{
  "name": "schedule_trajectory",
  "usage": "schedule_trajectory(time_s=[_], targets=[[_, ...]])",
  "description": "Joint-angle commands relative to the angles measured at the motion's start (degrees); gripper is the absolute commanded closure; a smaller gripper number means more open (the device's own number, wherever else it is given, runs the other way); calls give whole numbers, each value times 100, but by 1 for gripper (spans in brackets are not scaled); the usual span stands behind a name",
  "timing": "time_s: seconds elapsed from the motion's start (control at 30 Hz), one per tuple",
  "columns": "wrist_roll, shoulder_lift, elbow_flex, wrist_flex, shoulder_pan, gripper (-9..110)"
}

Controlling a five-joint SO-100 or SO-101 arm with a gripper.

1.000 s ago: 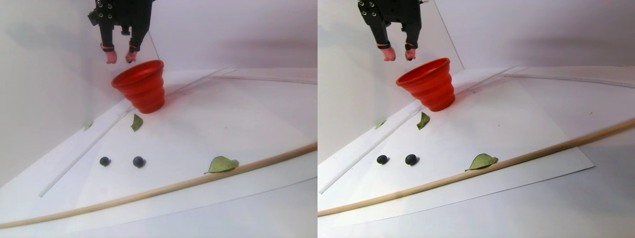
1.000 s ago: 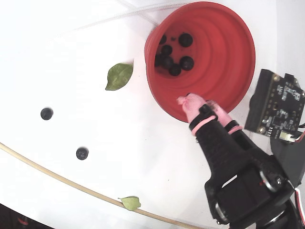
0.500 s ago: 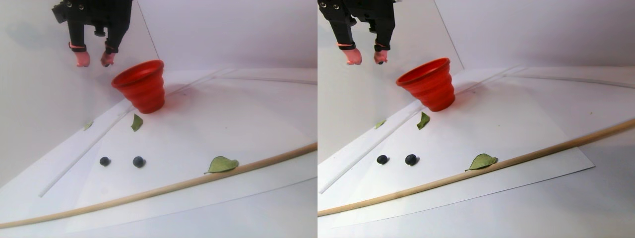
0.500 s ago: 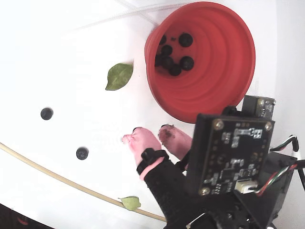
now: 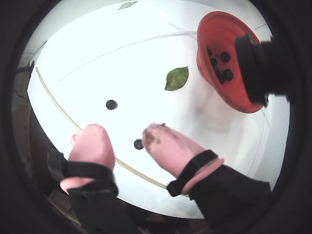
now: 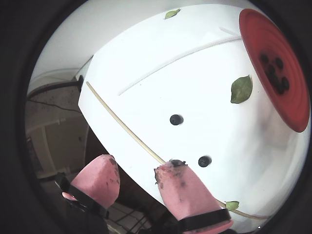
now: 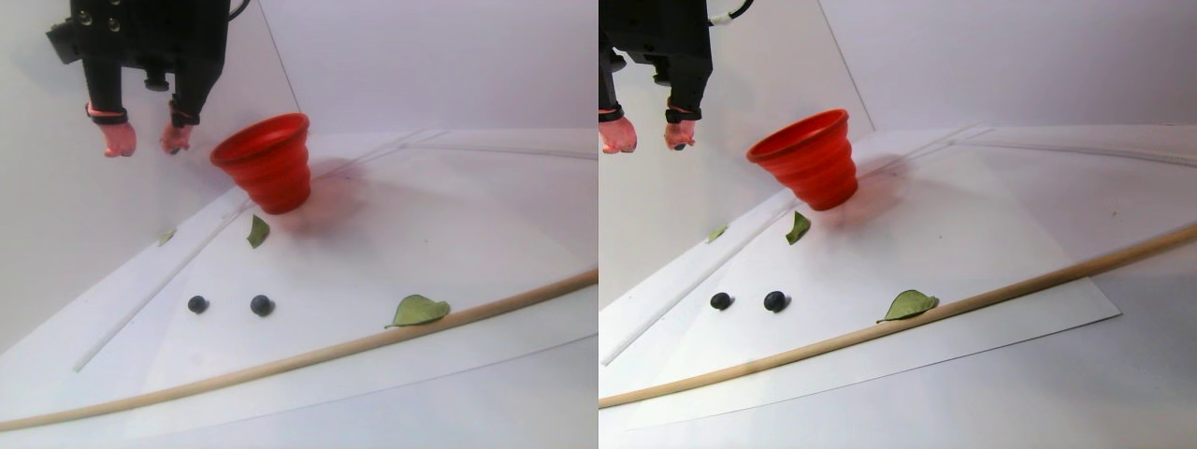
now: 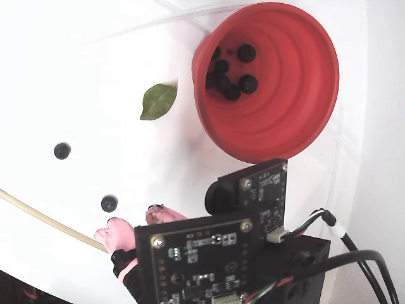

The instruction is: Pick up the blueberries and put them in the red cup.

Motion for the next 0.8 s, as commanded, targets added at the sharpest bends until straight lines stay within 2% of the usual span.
schedule_trajectory(time_s=[0.0,0.47,0.77], targets=[[-62,123,79,-149,-360,87],[-483,-809,562,-1362,-466,87],[-861,-2232,325,-2549,-352,87]])
